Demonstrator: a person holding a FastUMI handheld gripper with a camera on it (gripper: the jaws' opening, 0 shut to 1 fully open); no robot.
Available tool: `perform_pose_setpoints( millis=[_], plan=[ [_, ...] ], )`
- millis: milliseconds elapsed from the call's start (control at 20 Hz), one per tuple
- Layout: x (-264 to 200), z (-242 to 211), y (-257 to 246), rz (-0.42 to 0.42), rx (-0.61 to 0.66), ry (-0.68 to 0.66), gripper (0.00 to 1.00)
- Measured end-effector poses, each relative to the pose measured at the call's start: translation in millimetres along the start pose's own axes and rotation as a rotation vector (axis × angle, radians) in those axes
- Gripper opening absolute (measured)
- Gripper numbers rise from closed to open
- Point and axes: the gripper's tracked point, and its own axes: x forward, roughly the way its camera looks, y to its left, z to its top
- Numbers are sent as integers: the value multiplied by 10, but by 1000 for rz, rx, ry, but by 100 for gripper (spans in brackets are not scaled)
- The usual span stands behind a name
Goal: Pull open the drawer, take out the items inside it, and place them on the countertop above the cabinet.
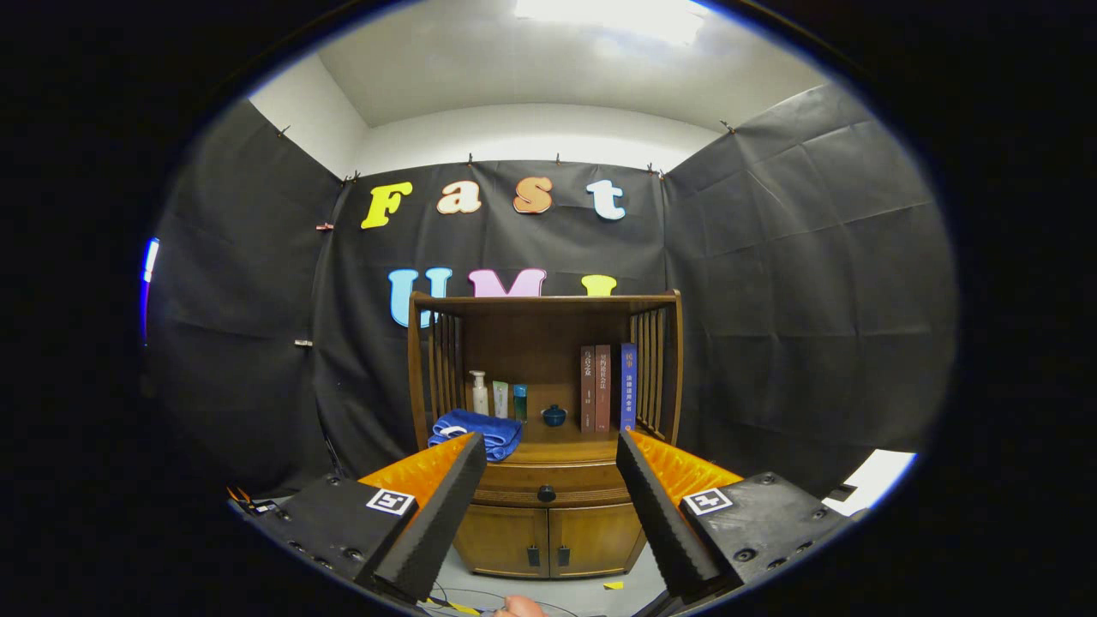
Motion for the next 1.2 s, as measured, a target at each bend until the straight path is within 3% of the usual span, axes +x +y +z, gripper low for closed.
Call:
perform_pose_setpoints(
  millis=[1200],
  plan=[
    [133,-138,-25,-11,12,7,98]
  ],
)
